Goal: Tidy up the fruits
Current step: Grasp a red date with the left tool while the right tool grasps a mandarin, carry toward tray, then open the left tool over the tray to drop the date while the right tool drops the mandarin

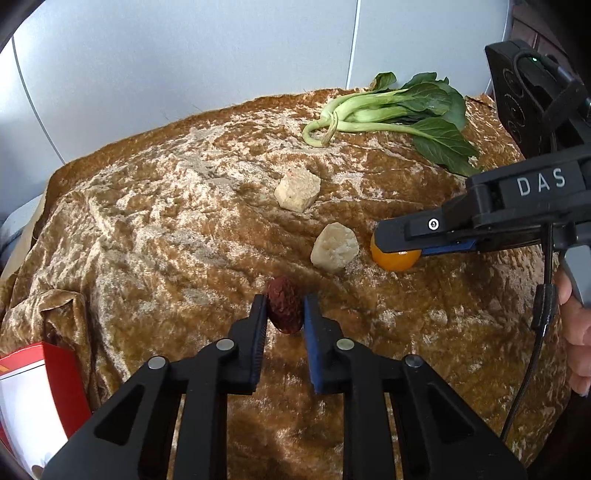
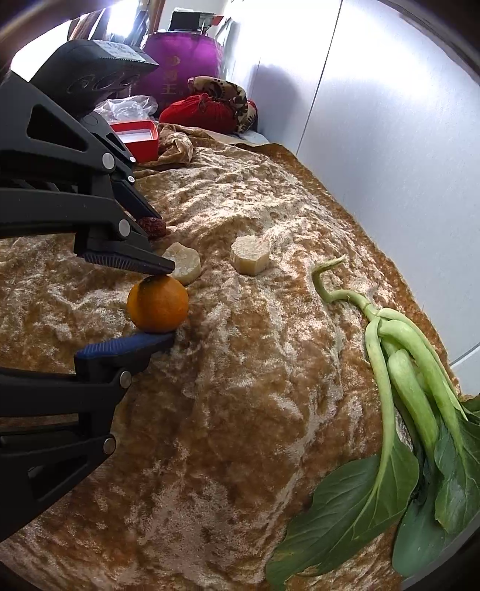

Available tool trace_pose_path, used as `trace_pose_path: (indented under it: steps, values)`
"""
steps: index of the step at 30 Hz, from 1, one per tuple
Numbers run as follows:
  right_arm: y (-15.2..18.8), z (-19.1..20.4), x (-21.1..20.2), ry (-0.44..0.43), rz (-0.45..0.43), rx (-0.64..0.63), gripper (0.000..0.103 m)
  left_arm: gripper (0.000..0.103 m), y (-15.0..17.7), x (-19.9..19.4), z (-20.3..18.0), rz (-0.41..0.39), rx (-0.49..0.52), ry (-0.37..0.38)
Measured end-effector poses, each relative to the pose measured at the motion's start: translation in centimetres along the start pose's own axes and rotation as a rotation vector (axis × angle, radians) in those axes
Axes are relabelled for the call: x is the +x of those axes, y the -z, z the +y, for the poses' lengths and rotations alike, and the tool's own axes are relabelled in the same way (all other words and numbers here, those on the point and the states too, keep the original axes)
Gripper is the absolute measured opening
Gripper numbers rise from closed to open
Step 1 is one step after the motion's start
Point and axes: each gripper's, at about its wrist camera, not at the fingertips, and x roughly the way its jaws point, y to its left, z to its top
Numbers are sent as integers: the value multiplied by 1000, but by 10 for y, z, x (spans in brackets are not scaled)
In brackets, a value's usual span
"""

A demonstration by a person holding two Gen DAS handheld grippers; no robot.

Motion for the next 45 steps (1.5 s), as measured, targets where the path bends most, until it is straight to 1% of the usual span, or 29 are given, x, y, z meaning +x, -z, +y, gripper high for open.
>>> trace_pose_path:
  steps: [5, 7, 9, 10, 13, 16, 19, 21, 24, 26, 29, 31, 34, 38, 45]
  values:
    - [5, 8, -11, -28, -4, 2, 33, 17, 4, -12, 6, -10, -12, -7]
    - [6, 14, -14, -49, -5, -4, 33, 17, 5, -22, 11, -21, -23, -12]
    - [9, 22, -16, -70, -5, -21, 33, 17, 8, -37, 17, -35, -41, -33]
    - [11, 28, -17, -89, -2, -35, 33, 17, 10, -46, 22, -38, -63, -44]
    - [19, 48, -15, -150, 13, -82, 33, 17, 25, -79, 43, -53, -179, -54]
    - [35, 77, -5, -195, 44, -157, 33, 17, 41, -111, 64, -94, -257, -118]
    - [58, 110, 9, -232, 85, -241, 33, 17, 64, -135, 84, -111, -295, -255]
    - [73, 127, 16, -248, 106, -289, 33, 17, 80, -145, 98, -110, -348, -287]
    - [96, 153, 26, -273, 125, -363, 33, 17, 109, -161, 115, -103, -428, -303]
    - [110, 166, 29, -294, 133, -407, 33, 17, 125, -164, 122, -84, -448, -323]
    - [128, 183, 35, -317, 144, -466, 33, 17, 138, -161, 127, -42, -442, -361]
    - [139, 193, 39, -317, 150, -509, 33, 17, 143, -159, 132, -16, -441, -367]
    - [157, 202, 46, -306, 164, -558, 33, 17, 148, -153, 136, 14, -443, -377]
    - [181, 208, 59, -296, 211, -610, 33, 17, 152, -148, 139, 40, -440, -373]
    - [208, 208, 73, -264, 268, -674, 33, 18, 151, -143, 145, 64, -435, -392]
